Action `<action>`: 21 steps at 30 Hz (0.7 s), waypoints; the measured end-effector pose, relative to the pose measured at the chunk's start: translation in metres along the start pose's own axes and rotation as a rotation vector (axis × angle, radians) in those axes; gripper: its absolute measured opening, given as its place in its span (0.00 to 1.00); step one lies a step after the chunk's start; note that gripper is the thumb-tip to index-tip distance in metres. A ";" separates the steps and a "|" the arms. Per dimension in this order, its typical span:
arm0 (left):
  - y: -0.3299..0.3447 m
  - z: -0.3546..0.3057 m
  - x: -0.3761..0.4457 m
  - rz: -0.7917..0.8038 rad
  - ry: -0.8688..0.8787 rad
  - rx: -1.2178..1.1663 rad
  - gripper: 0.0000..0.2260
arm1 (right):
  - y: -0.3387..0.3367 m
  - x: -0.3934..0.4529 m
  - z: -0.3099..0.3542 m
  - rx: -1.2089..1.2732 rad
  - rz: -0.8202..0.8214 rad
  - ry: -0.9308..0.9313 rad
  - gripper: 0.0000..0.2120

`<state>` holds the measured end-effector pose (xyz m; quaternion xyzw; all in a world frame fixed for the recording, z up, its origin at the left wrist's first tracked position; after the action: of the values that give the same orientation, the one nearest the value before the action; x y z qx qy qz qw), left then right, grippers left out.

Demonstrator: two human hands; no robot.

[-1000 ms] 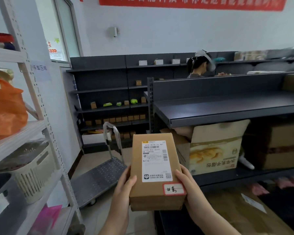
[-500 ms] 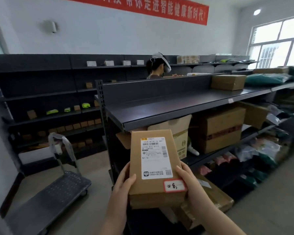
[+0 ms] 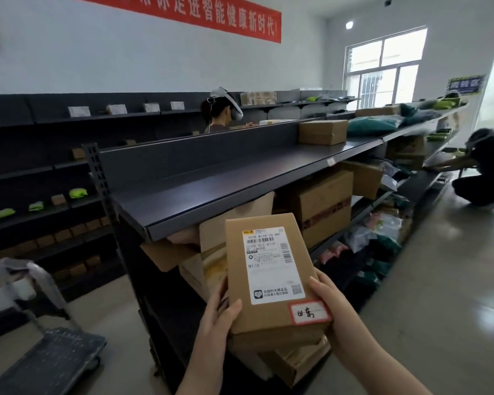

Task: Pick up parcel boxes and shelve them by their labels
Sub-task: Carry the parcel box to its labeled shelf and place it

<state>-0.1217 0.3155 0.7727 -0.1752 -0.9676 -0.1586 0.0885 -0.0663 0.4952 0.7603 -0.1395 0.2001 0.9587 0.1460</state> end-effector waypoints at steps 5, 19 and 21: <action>0.031 0.008 0.023 0.063 0.013 -0.032 0.19 | -0.028 0.011 0.020 0.053 -0.024 -0.050 0.22; 0.189 0.057 0.133 0.018 0.074 0.073 0.18 | -0.161 0.086 0.141 0.052 0.003 -0.115 0.23; 0.207 0.063 0.148 0.009 0.073 0.088 0.18 | -0.176 0.097 0.157 0.037 0.008 -0.117 0.21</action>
<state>-0.1894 0.5666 0.8042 -0.1698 -0.9690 -0.1215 0.1321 -0.1295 0.7379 0.8069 -0.0795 0.2096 0.9619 0.1563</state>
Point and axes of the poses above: each hand's wrist, its own x-axis towards the middle knuckle, its own y-axis out of the palm, z = x × y, the point moved 3 cm from there along x, towards the middle knuckle, and after that the axes turned 13 degrees about y, right-handed, at the moved point
